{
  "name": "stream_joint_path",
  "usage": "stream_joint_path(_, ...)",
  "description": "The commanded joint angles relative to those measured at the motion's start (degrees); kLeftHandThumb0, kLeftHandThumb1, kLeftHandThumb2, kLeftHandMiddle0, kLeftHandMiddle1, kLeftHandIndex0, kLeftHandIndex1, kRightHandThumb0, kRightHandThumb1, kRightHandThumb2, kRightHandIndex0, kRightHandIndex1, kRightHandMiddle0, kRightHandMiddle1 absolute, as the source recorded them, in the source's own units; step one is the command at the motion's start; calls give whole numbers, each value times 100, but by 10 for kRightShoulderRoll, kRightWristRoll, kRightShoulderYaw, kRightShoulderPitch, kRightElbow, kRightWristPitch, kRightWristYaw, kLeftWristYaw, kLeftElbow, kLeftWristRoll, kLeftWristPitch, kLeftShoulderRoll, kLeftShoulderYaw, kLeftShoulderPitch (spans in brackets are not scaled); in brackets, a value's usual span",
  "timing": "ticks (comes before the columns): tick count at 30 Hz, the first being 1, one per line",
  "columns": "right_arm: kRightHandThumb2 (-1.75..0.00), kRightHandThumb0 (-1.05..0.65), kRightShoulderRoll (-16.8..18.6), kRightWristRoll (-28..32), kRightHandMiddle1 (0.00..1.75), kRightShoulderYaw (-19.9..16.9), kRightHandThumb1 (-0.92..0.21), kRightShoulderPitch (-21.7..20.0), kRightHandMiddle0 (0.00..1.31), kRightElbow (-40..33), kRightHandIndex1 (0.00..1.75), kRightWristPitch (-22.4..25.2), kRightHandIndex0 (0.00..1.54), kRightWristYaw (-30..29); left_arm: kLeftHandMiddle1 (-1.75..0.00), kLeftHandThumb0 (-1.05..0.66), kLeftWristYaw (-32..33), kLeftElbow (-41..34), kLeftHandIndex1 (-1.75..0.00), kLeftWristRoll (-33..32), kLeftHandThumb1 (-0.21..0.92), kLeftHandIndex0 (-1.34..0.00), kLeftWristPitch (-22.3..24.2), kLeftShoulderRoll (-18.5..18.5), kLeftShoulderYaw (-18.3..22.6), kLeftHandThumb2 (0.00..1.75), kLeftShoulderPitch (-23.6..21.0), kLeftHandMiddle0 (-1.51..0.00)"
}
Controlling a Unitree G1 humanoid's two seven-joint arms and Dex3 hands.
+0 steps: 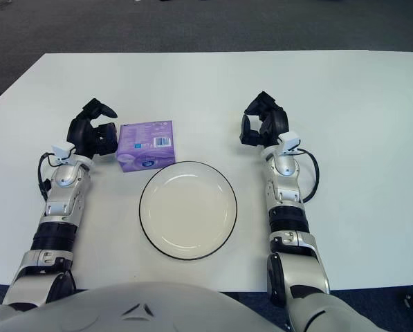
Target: Put the tissue paper into the plate.
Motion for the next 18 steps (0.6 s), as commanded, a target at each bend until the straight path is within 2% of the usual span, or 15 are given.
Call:
stream_joint_path(1,-138,-50,54,6,175,6,-26,101,66,42,175,7,130,-6,-175,-47,37,35,-175,34,35,-59,-30,-28,-10,128,94,-134)
stream_joint_path(9,-138,-50,53,4,175,8,-26,104,66,37,175,11,129,-5,-175,-48,65,-32,-175,69,33,-61,-63,-24,-10,131,108,-135)
stream_joint_path(18,-138,-50,51,4,175,9,-26,105,66,30,175,28,129,-3,-175,-48,105,-89,-175,146,33,-61,-92,-1,-12,131,114,-135)
